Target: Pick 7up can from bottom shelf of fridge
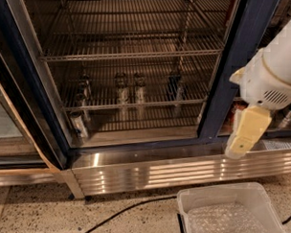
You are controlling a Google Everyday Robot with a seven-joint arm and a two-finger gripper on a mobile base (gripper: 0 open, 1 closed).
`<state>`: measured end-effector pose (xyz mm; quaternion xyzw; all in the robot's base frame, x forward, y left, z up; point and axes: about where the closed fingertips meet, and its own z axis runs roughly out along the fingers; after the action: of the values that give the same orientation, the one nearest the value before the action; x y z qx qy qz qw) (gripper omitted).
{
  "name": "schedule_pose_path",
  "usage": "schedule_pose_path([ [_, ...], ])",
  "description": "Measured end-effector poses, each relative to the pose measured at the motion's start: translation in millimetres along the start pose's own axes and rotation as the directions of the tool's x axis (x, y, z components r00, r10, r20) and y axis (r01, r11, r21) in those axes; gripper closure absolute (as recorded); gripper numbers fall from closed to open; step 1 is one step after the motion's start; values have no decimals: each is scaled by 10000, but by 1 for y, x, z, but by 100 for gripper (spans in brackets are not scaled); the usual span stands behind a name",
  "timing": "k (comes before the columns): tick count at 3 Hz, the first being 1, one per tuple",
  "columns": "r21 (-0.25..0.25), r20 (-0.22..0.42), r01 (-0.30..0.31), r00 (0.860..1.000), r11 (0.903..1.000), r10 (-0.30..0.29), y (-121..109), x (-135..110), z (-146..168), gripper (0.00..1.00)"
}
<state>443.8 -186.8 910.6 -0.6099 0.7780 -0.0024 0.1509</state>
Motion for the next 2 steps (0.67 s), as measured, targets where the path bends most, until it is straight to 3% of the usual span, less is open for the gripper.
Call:
schedule_pose_path([
  [2,-574,432,638,9972,9963,-614,14,-7,120,0],
])
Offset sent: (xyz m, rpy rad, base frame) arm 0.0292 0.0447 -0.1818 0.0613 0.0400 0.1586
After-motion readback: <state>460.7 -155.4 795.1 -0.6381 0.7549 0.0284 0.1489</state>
